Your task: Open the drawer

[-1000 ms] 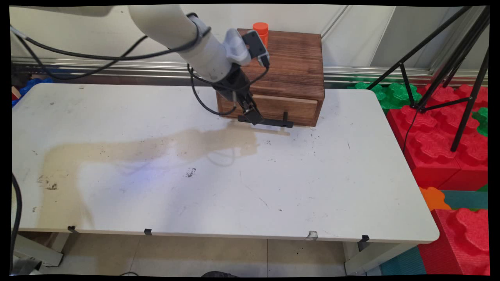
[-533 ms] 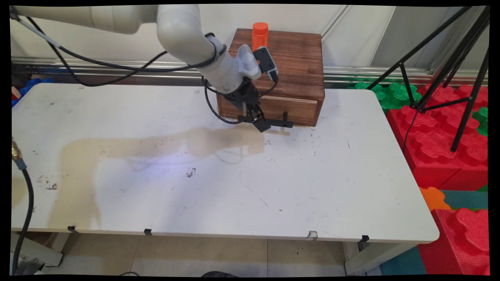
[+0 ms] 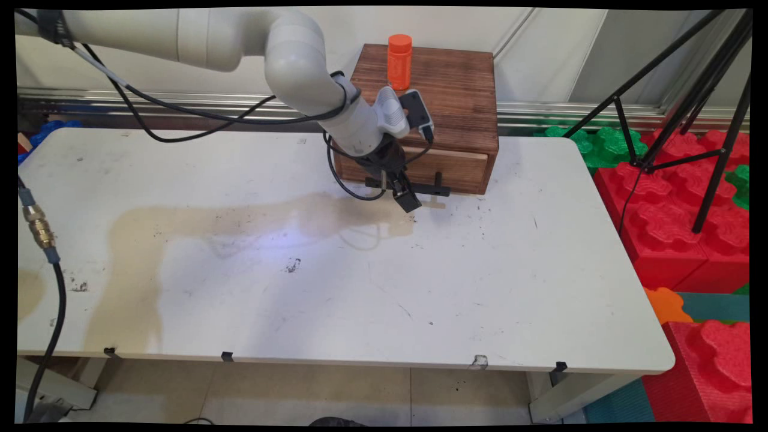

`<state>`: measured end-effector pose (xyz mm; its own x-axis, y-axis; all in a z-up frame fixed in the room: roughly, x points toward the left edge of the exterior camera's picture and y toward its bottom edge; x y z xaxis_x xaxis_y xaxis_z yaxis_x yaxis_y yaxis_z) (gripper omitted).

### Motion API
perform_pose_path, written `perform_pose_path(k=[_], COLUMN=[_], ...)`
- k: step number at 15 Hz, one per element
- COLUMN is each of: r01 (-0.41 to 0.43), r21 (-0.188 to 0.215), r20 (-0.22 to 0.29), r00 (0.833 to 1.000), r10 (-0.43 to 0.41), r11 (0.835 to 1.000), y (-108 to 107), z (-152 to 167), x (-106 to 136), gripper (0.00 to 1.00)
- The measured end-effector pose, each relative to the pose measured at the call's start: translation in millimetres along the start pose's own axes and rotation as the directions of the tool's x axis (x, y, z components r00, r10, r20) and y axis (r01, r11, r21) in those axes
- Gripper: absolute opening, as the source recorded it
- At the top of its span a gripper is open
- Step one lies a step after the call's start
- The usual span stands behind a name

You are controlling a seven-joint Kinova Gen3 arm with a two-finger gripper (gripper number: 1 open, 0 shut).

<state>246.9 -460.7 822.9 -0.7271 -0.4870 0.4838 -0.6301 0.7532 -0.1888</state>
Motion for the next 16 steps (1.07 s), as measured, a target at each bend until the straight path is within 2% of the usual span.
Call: perform_pose_path(k=[7, 16], r01=[-0.019, -0.016], r21=[-0.038, -0.082], r20=[0.019, 0.043], r00=[1.000, 0.999], r10=[0.019, 0.019], r11=[0.999, 0.997], y=[0.7, 17.0], z=[21.2, 20.7], x=[-6.3, -12.4], gripper=[1.00, 1.00])
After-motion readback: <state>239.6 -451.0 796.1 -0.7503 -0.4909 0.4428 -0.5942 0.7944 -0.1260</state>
